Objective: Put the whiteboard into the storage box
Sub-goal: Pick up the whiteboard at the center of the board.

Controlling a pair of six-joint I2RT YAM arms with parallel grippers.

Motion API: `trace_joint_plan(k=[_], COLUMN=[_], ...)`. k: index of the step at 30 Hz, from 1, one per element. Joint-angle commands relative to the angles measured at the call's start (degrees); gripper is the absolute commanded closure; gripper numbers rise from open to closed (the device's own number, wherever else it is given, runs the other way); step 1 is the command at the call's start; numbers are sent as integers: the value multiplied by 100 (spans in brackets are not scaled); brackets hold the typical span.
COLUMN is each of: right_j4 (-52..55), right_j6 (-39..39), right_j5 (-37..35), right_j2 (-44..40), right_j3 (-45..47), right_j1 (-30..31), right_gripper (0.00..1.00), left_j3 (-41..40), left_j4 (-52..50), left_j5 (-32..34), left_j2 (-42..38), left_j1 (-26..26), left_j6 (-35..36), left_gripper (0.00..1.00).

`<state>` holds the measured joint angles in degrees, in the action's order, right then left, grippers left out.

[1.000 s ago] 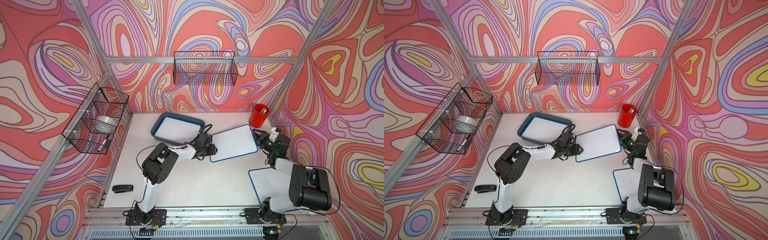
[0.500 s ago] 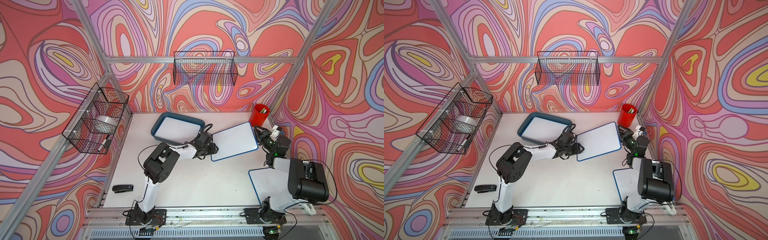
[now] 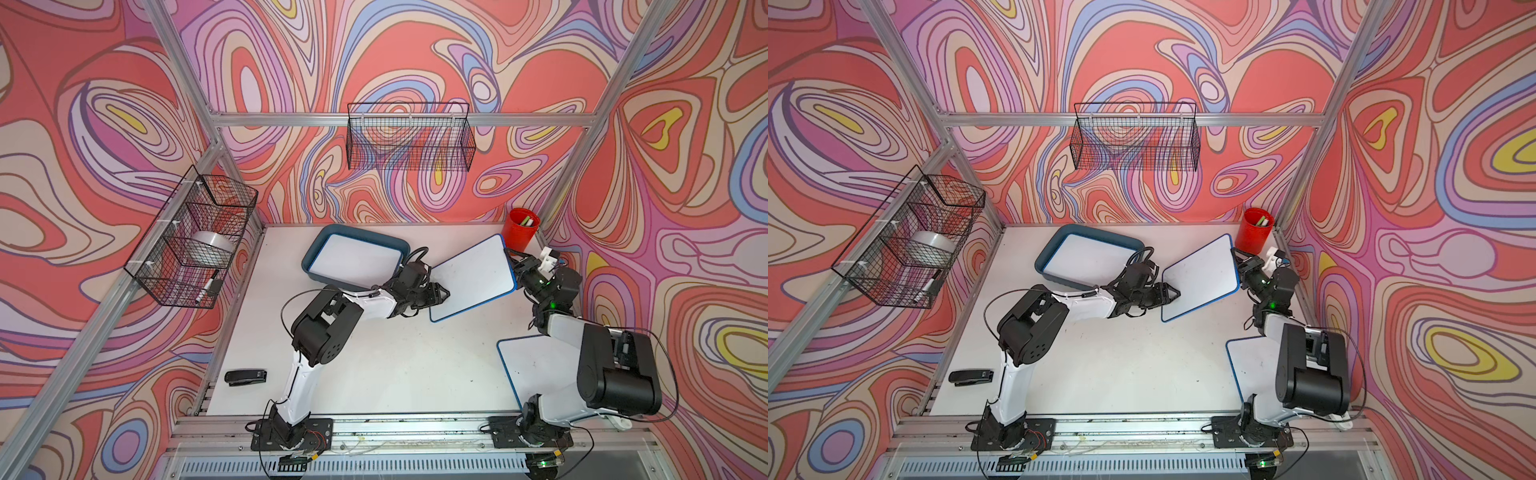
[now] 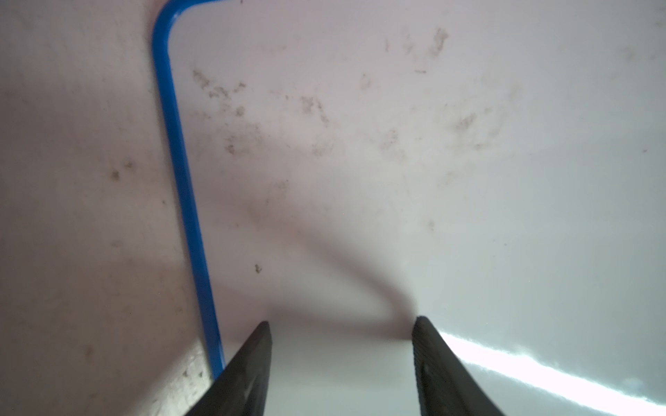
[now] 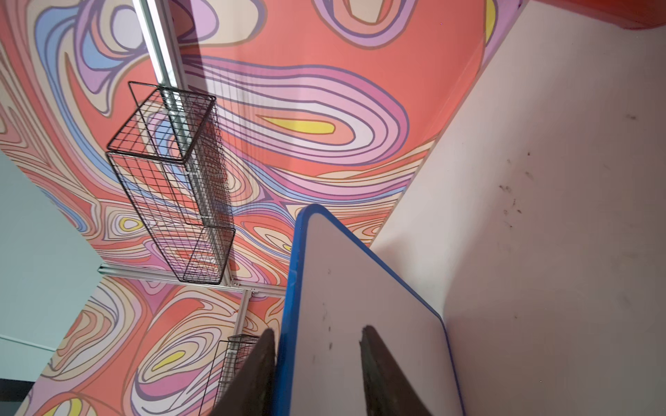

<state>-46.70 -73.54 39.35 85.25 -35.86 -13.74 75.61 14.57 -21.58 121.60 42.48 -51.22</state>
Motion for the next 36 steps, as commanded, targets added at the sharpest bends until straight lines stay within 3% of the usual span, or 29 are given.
trace_joint_plan(k=[1, 4, 12, 17, 25, 32, 36], right_j4=[2062, 3454, 5742, 6781, 7479, 7558, 7545], right_j6=[1126, 1959, 3435, 4099, 4519, 4551, 4528], right_j5=[582, 744, 1110, 969, 833, 800, 799], right_j2=[-323, -405, -220, -218, -305, -414, -473], right_j3=[-401, -994, -2035, -2538, -2798, -2829, -2883], right_j1=[333, 330, 329, 332, 334, 336, 337], right_gripper=[59, 59, 62, 75, 91, 100, 100], left_j3=[-242, -310, -283, -334, -494, -469, -464], left_j4=[-341, -386, -439, -420, -571, -939, -1211], left_j5=[-548, -475, -474, -455, -339, -165, 60], left_j2=[292, 225, 233, 211, -93, -449, -729], left_j1=[321, 236, 191, 135, -123, -258, -314], left_j6=[103, 188, 279, 296, 486, 806, 1020], left_gripper=[42, 42, 42, 42, 42, 42, 42])
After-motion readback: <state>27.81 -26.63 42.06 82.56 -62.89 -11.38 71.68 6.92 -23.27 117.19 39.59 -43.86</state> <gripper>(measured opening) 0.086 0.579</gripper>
